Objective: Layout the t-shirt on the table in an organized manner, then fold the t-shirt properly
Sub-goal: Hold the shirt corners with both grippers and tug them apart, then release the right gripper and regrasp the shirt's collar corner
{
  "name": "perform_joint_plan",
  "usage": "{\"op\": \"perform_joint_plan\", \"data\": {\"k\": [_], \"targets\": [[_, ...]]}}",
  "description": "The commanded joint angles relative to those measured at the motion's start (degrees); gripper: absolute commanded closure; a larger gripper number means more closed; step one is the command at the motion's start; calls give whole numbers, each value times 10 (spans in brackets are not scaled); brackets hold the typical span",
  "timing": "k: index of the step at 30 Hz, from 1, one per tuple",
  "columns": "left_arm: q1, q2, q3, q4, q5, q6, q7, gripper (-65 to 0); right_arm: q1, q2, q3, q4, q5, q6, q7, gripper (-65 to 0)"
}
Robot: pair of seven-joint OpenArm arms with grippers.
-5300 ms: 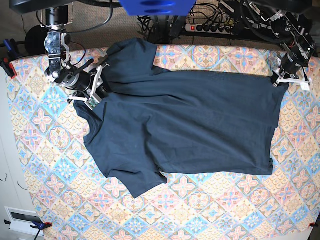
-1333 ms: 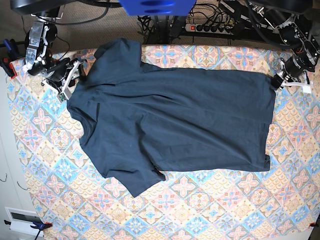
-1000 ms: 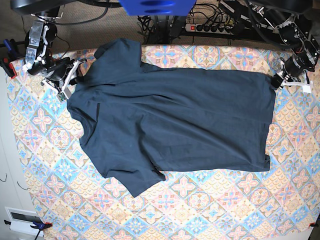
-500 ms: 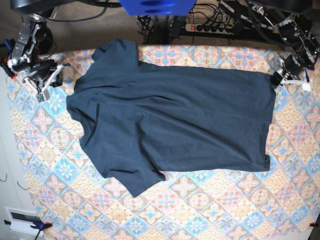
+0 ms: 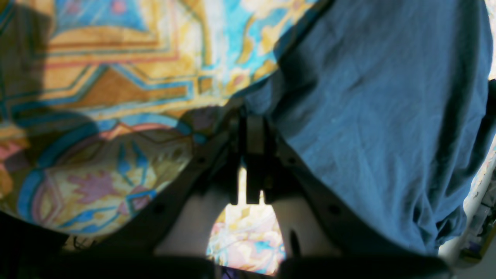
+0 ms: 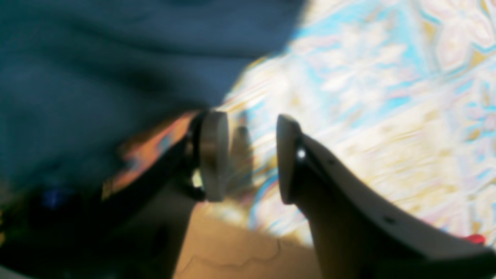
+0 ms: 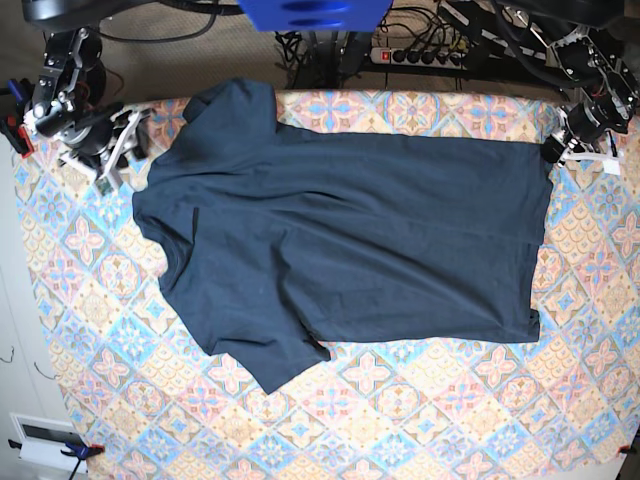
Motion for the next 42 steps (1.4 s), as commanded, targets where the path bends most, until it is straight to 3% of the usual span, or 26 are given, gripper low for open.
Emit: {"op": "perform_joint_plan", "data": {"k": [1, 4, 11, 16, 28, 32, 33, 39, 42], "targets": [[-4, -12, -3, 9, -8, -2, -4, 0, -7, 10, -10, 13, 18, 2, 7, -219], [-4, -12, -3, 9, -8, -2, -4, 0, -15, 31, -52, 12, 32, 2, 8, -219], [-4, -12, -3, 9, -8, -2, -3, 0, -18, 36, -108, 13, 32, 2, 6, -217], [-4, -12, -3, 9, -8, -2, -3, 0, -24, 71, -165, 15, 32, 2, 8, -217], [-4, -12, -3, 9, -8, -2, -3, 0, -21, 93, -237, 12, 31, 2, 8, -200], [-4, -12, -3, 9, -8, -2, -3, 0, 1, 93, -213, 11, 31, 2, 9, -40], [-4, -12, -3, 9, -8, -2, -3, 0, 5, 93, -195, 11, 31, 2, 9, -24], [-4, -12, -3, 9, -8, -2, -3, 0, 3, 94, -33, 10, 31, 2, 3, -40], [-4, -12, -3, 9, -8, -2, -2, 0, -5, 108, -2, 10, 33, 2, 1, -40]]}}
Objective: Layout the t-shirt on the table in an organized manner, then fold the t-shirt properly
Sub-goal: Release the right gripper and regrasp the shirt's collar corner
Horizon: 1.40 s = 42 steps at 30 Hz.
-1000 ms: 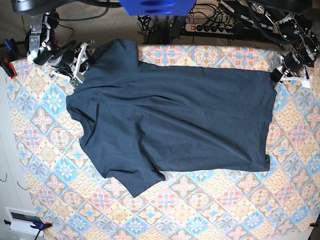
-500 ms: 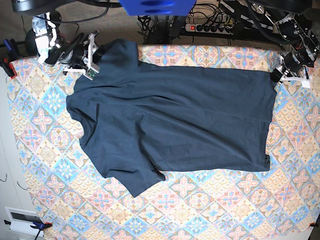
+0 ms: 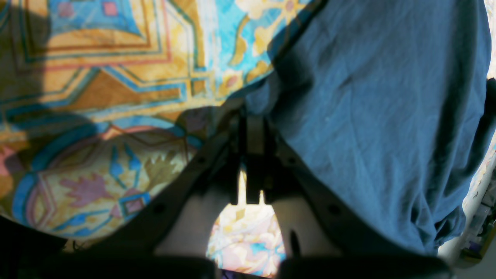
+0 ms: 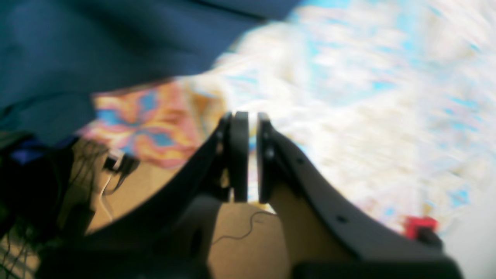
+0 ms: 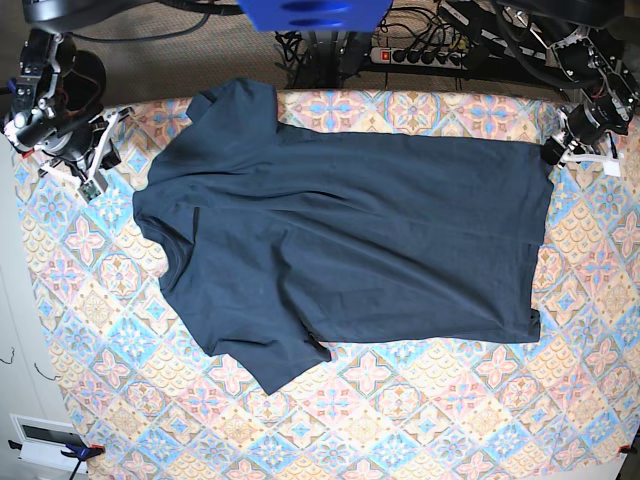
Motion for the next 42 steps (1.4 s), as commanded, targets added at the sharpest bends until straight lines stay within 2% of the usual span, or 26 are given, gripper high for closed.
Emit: {"op": "perform_joint_plan", "data": {"k": [1, 4, 8, 11, 16, 19, 22, 33, 37, 42], "targets": [[-2, -12, -3, 9, -8, -2, -2, 0, -3, 17, 1, 10, 8, 1, 7, -40], [-2, -12, -3, 9, -8, -2, -2, 0, -7, 19, -27, 14, 8, 1, 5, -56], [-2, -12, -3, 9, -7, -2, -2, 0, -28, 19, -85, 17, 8, 1, 9, -174], [-2, -12, -3, 9, -7, -2, -2, 0, -38, 19, -119, 39, 6, 1, 11, -232], [-2, -12, -3, 9, -7, -2, -2, 0, -35, 20, -169, 51, 4, 1, 44, -236], [-2, -12, -3, 9, -7, -2, -2, 0, -35, 38, -197, 52, 4, 1, 67, -236], [-3, -12, -3, 9, -7, -2, -2, 0, -14, 42, -237, 52, 3, 1, 91, -236], [-3, -12, -2, 9, -7, -2, -2, 0, 14, 40, -306, 48, -126, 1, 95, -240], [-3, -12, -2, 9, -7, -2, -2, 0, 42, 38, -337, 46, -132, 1, 95, -240], [-4, -11, -2, 9, -7, -2, -2, 0, 72, 38, -342, 34, -132, 1, 94, -217]]}}
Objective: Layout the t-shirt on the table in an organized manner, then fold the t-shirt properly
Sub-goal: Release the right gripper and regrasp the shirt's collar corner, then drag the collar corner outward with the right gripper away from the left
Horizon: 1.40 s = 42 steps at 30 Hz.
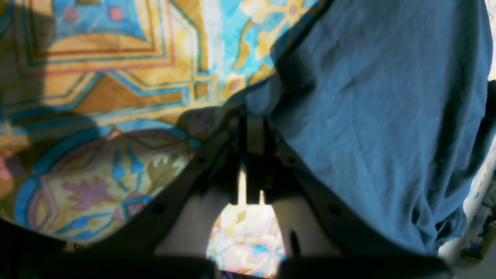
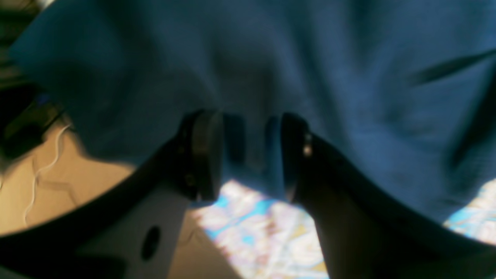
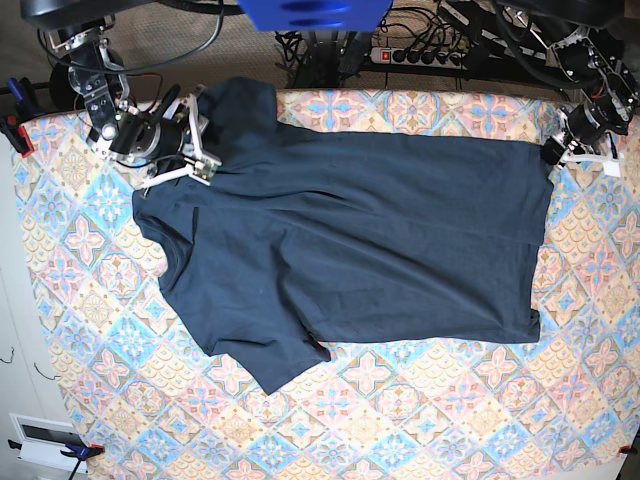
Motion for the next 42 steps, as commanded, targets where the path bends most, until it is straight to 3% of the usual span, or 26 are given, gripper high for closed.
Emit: {"op": "perform_joint_plan", "data": {"k": [1, 5, 18, 21, 25, 30, 42], "targets": [[-4, -11, -2, 9, -8, -2, -2, 0, -1, 7, 3, -1, 4, 2, 2, -191], [-4, -11, -2, 9, -8, -2, -3, 0, -1, 7, 7, -32, 4, 2, 2, -36], [-3, -9, -2, 9, -9, -2, -3, 0, 0, 7, 152, -91, 4, 2, 4, -34], [-2, -9, -2, 9, -9, -2, -3, 0, -2, 6, 171, -88, 4, 2, 4, -89], [-2, -9, -2, 9, -9, -2, -2, 0, -3, 6, 171, -88, 6, 2, 3, -270], [-2, -11, -2, 9, -9, -2, -2, 0, -3, 5, 170, -89, 7, 2, 3, -439], [-2, -10, -2, 9, -9, -2, -2, 0, 43, 5, 189, -187, 129, 2, 3, -456]]}}
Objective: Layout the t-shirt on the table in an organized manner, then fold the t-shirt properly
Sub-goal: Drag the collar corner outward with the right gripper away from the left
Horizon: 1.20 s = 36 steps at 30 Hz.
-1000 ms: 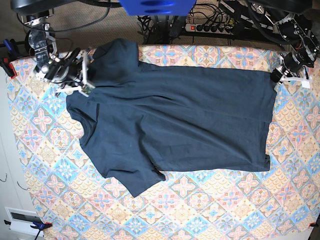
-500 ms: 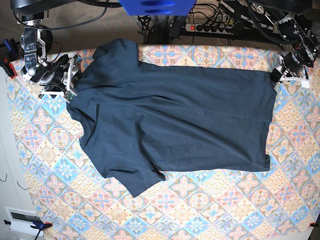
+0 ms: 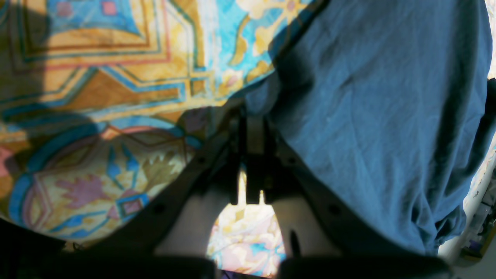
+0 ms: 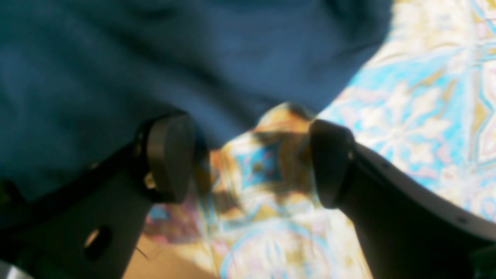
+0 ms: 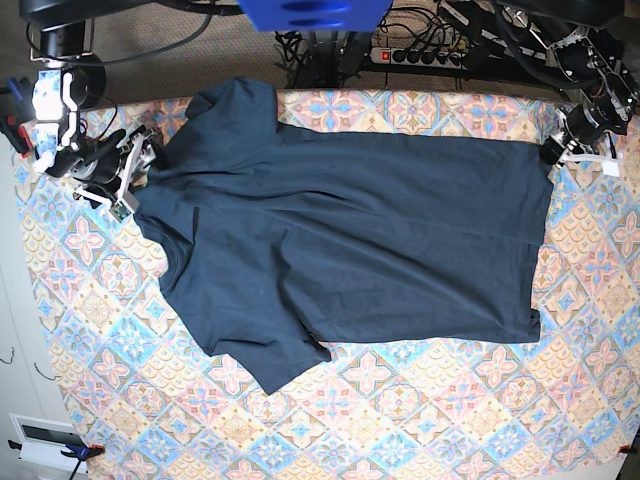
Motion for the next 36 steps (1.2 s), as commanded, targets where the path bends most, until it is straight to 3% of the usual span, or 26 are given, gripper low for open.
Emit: {"op": "perform_joint_plan", "data": {"k": [1, 9, 12, 15, 19, 23, 32, 36], "targets": [[-2, -10, -2, 9, -9, -2, -2, 0, 10, 10, 6, -3, 11, 1, 2, -456], [-2, -11, -2, 9, -9, -2, -2, 0, 17, 10, 6, -62, 76, 1, 2, -455], [-2, -11, -2, 9, -9, -2, -2, 0, 17, 10, 6, -87, 110, 1, 2, -422], [-3, -10, -2, 9, -9, -2, -2, 0, 17, 10, 6, -99, 127, 1, 2, -274], [-3, -10, -2, 9, -9, -2, -2, 0, 48, 10, 6, -102, 127, 1, 3, -5], [-3, -10, -2, 9, -9, -2, -2, 0, 64, 10, 10, -124, 130, 1, 1, -11], [-3, -10, -2, 9, -9, -2, -3, 0, 75, 10, 129, -210, 127, 1, 2, -2], [-5, -9, -2, 9, -9, -2, -3, 0, 133, 10, 143, -240, 126, 1, 3, -2]]}}
